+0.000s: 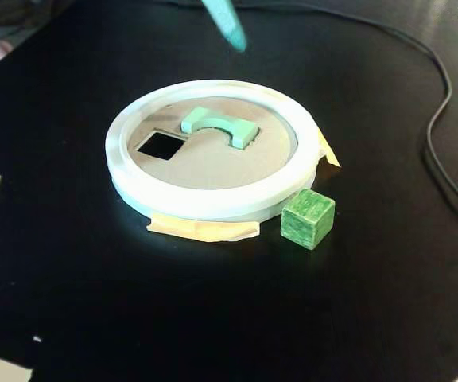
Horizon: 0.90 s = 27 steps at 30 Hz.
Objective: Pick up the U shape block and drop it in corresponding U shaped hole
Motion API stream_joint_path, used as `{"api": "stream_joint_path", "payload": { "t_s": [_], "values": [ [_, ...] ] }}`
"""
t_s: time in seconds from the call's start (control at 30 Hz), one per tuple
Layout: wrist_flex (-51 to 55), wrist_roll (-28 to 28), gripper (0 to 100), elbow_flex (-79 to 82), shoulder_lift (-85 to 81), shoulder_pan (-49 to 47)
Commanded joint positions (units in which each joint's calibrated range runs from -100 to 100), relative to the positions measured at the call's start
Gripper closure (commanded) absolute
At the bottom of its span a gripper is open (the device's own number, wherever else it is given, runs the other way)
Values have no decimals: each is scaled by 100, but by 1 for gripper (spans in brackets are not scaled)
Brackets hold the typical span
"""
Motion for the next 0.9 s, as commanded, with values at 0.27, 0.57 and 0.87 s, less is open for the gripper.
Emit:
{"api": "stream_joint_path", "payload": {
  "t_s": [0.27, 0.57, 0.87],
  "values": [
    [2774, 4342, 0, -390, -779, 3172],
    [2774, 6222, 0, -326, -1281, 4408],
    [2774, 6261, 0, 2661, -4335, 5919]
  ]
}}
